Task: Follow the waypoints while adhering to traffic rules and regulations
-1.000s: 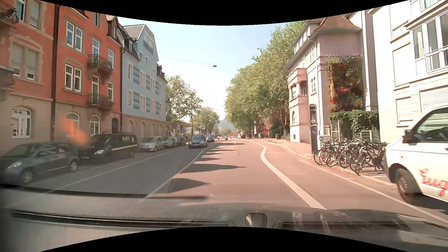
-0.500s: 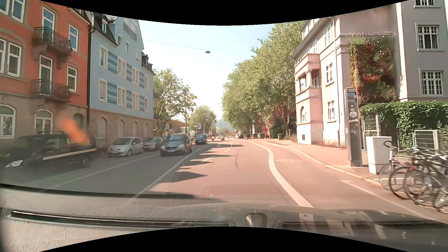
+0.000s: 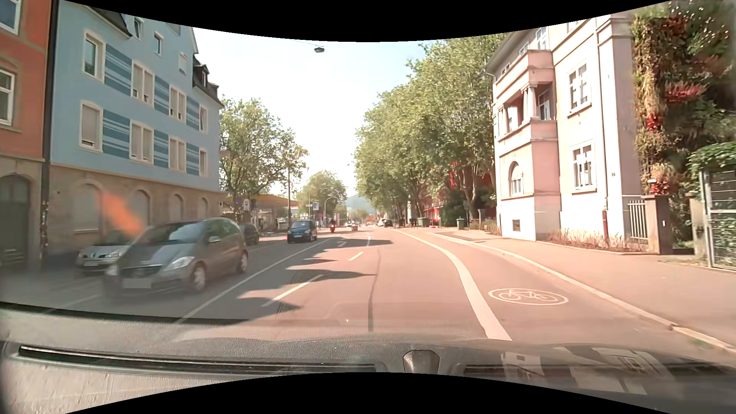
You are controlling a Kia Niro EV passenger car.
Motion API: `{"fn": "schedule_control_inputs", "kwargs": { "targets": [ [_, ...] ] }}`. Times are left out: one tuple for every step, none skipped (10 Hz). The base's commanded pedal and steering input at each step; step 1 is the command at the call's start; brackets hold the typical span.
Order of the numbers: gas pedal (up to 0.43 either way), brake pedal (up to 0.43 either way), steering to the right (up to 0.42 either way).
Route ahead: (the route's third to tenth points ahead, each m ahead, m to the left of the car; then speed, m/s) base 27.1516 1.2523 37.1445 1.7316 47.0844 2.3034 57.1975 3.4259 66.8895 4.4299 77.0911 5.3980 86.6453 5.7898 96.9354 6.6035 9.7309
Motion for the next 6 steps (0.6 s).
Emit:
{"fn": "schedule_control_inputs", "kwargs": {
  "targets": [
    [0.047, 0.000, 0.019],
    [0.047, 0.000, 0.019],
    [0.047, 0.000, 0.018],
    [0.047, 0.000, 0.018],
    [0.047, 0.000, 0.017],
    [0.059, 0.000, 0.011]
  ]
}}
